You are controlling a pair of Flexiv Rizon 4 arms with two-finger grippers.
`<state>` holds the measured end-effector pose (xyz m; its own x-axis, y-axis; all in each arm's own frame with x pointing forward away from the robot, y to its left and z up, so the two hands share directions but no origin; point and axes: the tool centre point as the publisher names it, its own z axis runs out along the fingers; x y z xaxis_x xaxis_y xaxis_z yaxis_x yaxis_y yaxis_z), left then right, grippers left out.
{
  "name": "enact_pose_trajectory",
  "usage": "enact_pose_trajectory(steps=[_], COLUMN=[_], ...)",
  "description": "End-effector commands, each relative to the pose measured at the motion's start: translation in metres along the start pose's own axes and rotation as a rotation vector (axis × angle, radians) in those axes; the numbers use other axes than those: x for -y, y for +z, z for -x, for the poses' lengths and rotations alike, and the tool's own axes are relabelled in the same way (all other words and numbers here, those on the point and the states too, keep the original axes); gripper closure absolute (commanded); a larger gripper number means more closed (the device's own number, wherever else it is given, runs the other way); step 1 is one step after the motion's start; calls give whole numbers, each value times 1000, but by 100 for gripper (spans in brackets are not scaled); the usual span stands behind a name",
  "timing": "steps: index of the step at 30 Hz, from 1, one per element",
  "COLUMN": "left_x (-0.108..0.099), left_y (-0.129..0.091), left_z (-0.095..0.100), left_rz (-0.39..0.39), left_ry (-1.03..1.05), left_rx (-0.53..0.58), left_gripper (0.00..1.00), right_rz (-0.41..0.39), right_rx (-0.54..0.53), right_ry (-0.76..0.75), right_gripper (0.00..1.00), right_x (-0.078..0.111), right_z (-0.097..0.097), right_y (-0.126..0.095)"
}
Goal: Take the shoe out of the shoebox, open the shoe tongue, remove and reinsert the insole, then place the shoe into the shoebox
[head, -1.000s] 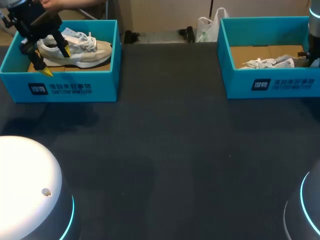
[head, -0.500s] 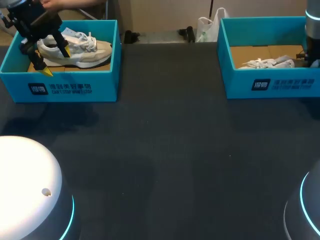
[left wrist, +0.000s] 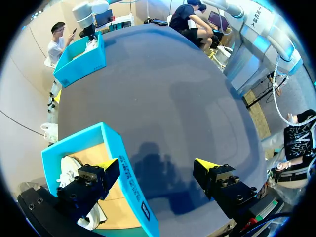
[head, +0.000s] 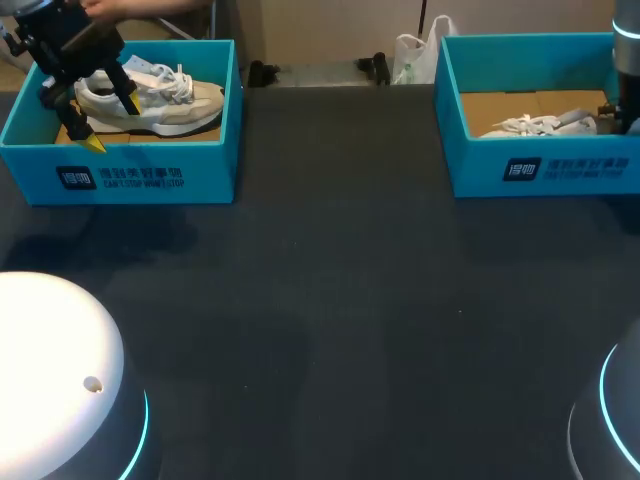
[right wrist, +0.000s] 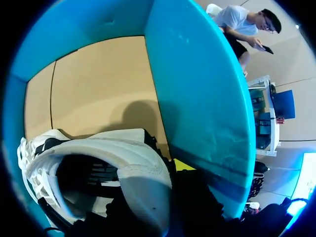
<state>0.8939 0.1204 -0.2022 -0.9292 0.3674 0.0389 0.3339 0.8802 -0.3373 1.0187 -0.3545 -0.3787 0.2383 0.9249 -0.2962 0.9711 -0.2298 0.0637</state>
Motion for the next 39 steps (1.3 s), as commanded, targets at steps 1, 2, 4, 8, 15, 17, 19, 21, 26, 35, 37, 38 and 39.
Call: enact_pose_trajectory(steps=[1,2,4,8,15,17,19,21,26,35,37,38,39], left_x=[0,0,0,0,0,0,0,0,0,0,0,0,0], left_y=[0,0,0,0,0,0,0,0,0,0,0,0,0], left_z=[-1,-1,-1,-1,-1,-1,-1,-1,-1,-1,-1,-1,-1], left_rz=[3,3,3,3,3,3,3,3,3,3,3,3,3], left_ry=[1,1,1,1,1,1,1,1,1,1,1,1,1], left_rx=[1,1,1,1,1,1,1,1,1,1,1,1,1], left_gripper=[0,0,0,0,0,0,0,0,0,0,0,0,0], right_rz=[-3,-5,-9,-13,-4,4,10,15,26,46,46,47,47], right_rx=[-8,-15,-20,-25,-32,-36,-44,-49,-45,-73,-85,-86,-93], right_ry=[-6,-6,-8,-10,-11,-10,-7,-8,0,18,27,29,34], right_gripper=[100,100,100,100,74,28,0,0,0,0,0,0,0], right_x=[-2,-2,-1,0,4,4,4,4,4,16,19,21,23], right_z=[-4,-4,-6,-7,-7,-7,-6,-5,0,10,11,12,13], right_y=[3,3,5,5,-5,-9,-14,-18,-31,-87,-102,-109,-115])
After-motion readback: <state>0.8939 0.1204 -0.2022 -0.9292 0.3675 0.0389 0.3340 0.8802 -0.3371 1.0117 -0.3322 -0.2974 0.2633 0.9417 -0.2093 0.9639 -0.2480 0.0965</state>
